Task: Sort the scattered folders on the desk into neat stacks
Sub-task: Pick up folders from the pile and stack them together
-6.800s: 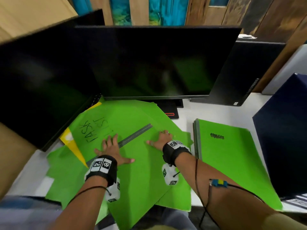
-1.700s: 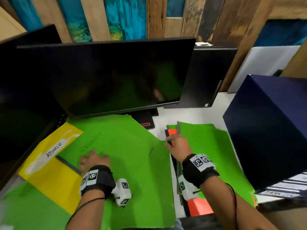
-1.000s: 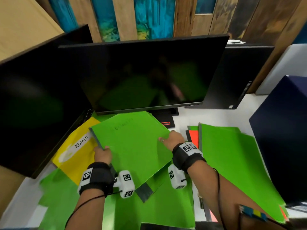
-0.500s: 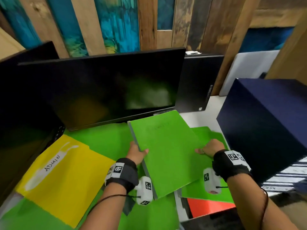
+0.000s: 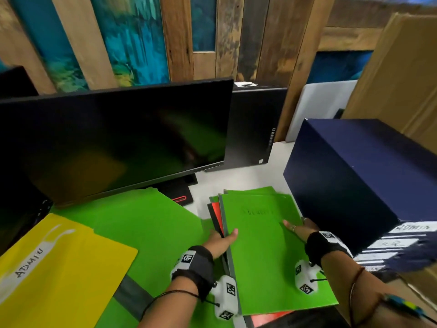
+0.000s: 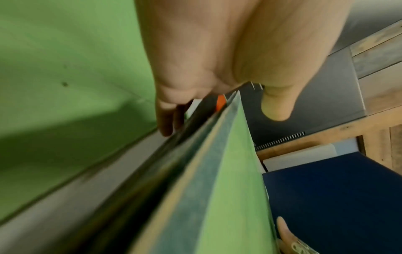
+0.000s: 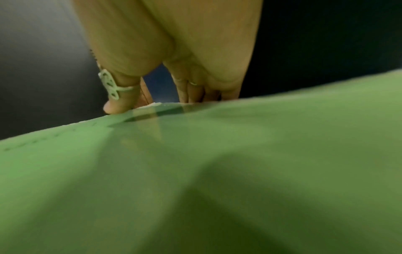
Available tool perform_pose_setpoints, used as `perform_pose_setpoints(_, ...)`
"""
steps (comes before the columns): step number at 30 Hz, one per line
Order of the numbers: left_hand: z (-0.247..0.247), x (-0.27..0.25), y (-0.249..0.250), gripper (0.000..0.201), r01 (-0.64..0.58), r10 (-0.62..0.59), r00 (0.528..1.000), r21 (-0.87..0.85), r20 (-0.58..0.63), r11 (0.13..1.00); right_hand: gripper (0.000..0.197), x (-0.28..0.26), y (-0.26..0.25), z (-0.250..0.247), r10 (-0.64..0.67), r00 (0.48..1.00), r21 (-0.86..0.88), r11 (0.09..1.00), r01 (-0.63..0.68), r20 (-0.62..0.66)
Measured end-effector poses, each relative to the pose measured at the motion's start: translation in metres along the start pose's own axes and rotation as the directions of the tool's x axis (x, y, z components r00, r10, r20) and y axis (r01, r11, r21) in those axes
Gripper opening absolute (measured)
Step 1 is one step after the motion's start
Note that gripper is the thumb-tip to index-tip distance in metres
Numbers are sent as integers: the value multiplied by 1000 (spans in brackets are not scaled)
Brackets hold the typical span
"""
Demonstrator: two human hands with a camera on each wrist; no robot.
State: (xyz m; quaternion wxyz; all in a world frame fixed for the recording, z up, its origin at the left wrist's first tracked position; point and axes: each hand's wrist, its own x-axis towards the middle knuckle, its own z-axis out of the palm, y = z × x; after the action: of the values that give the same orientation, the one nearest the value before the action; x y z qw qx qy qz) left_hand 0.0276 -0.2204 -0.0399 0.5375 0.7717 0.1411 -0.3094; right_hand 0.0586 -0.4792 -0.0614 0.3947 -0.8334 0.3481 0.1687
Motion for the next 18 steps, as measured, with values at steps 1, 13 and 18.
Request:
perform_pose_setpoints(1,5,2,0,95,-14,15,1000,-116,3,993,94,7,6,3,-1,1000,50,999,1,-12)
perform_pose_setpoints(13,3,22,16,109,111,-150,986,-413,-65,904,95,25,-7,2,112,988,294,945,-139,108)
perform_pose_setpoints(18,-5,18,34,76,-97,32,983,-365,-182,926,128,75,14,7,29,984,309,947,-84,177)
